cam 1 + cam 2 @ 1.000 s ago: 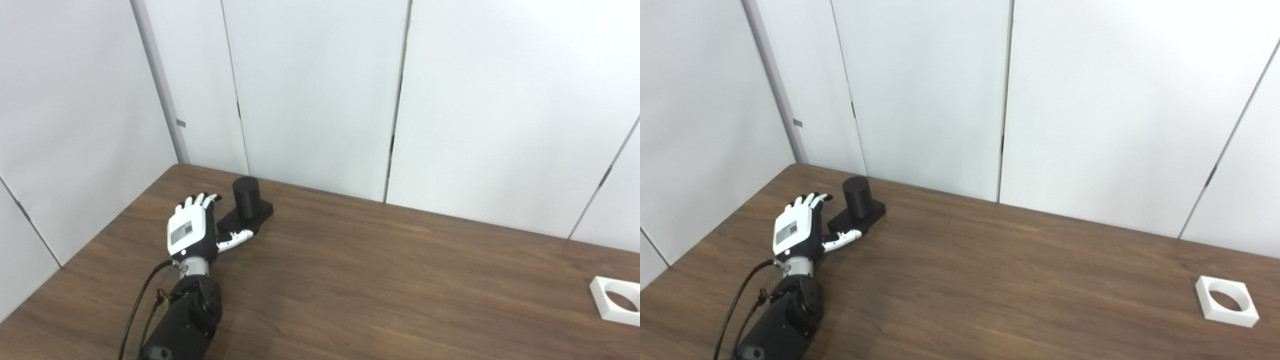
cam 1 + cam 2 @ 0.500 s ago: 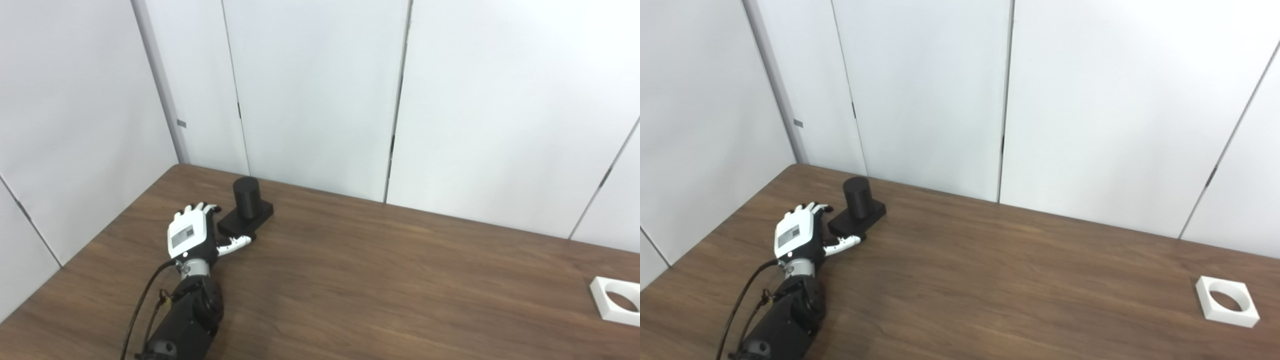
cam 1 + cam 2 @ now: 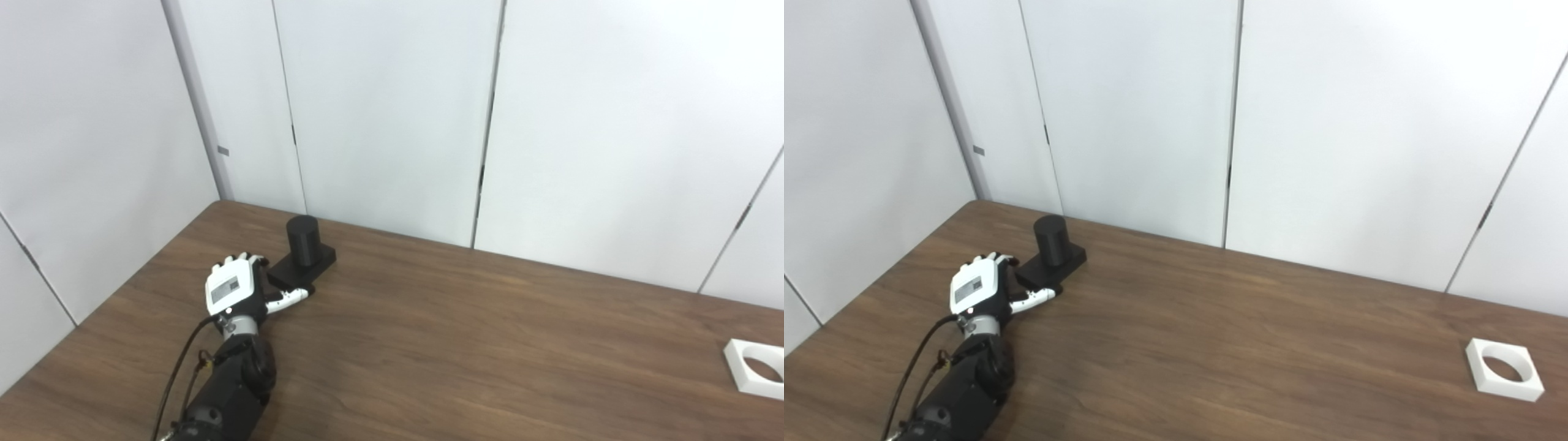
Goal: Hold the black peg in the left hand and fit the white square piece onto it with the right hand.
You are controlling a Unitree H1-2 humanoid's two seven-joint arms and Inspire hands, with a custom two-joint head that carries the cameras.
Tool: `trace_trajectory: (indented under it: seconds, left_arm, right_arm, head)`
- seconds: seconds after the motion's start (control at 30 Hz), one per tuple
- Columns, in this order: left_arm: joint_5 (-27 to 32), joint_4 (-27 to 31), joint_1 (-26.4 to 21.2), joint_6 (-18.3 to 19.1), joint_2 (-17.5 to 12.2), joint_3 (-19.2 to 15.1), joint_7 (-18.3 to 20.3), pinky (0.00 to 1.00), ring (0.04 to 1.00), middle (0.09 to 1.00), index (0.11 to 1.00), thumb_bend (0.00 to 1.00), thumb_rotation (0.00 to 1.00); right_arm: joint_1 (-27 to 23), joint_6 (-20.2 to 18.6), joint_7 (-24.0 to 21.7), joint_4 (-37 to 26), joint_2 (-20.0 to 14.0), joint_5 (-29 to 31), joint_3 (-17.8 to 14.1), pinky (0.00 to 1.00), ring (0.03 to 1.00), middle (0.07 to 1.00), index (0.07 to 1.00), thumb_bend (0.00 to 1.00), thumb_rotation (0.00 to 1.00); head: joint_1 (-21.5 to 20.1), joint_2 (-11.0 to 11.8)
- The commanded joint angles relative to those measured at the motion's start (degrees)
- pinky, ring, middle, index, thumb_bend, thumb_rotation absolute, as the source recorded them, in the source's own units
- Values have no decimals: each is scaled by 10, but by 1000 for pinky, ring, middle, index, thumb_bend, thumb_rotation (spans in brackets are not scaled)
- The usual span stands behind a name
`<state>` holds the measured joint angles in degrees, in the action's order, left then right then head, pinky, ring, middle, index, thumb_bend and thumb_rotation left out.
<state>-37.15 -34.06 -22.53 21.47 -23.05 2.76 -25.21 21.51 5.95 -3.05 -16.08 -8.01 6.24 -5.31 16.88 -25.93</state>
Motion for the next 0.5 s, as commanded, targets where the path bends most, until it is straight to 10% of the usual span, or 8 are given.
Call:
trace_trajectory:
  seconds: [0.0,0.47]
  left_arm:
    - [-1,0,-30,-6,-17,2,-9,1000,972,927,776,943,577]
    - [26,-23,-36,-58,-12,-4,-55,1000,935,853,578,873,397]
  right_arm:
    - [-1,-4,-2,3,7,2,3,1000,978,943,962,579,1000]
    - [4,-2,-5,-2,5,2,6,990,960,936,953,569,1000]
  head:
    - [0,0]
    - [-4,-5]
